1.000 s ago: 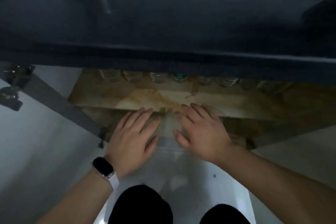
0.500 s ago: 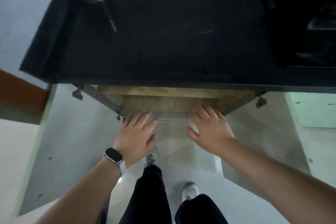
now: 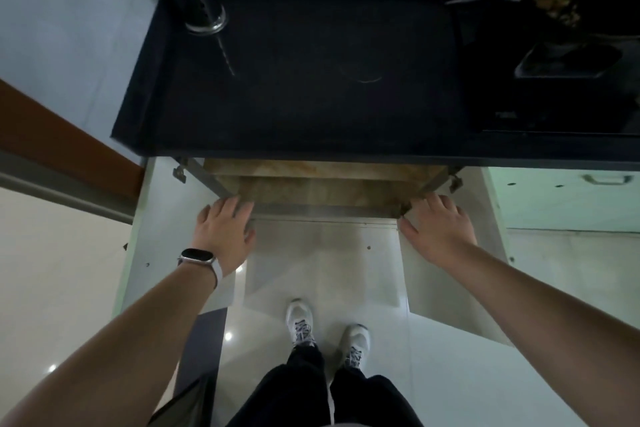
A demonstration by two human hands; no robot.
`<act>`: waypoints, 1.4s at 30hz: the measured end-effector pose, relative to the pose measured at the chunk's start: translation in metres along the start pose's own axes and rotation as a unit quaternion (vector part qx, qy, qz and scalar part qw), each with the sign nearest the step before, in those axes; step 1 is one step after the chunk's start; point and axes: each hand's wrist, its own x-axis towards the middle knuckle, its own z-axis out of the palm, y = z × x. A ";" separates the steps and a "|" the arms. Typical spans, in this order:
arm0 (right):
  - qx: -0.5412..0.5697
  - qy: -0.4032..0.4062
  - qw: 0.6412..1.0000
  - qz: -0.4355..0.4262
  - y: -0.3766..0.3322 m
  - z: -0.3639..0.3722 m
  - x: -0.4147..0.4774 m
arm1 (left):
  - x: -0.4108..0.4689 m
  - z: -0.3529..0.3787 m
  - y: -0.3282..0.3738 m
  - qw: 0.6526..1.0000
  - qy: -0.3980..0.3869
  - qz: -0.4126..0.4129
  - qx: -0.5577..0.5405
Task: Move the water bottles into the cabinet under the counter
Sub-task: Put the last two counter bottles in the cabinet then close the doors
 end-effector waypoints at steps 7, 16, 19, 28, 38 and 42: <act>-0.015 0.007 0.992 0.125 0.031 0.011 0.023 | 0.020 0.007 -0.059 0.993 -0.022 -0.115 0.021; 0.011 -0.018 0.970 0.243 0.065 0.032 0.043 | 0.027 0.024 -0.108 0.967 -0.087 -0.239 0.023; 0.023 -0.023 0.970 0.240 0.067 0.035 0.046 | 0.025 0.032 -0.113 0.961 -0.106 -0.253 0.018; 0.021 -0.040 0.971 0.236 0.055 0.035 0.042 | 0.032 0.027 -0.116 0.959 -0.103 -0.265 -0.006; 0.141 -0.037 0.965 0.217 0.018 0.019 0.041 | 0.030 0.021 -0.085 0.962 -0.057 -0.246 -0.103; 0.200 -0.008 0.966 0.163 -0.007 0.006 0.031 | 0.026 0.024 -0.071 0.961 -0.020 -0.214 -0.173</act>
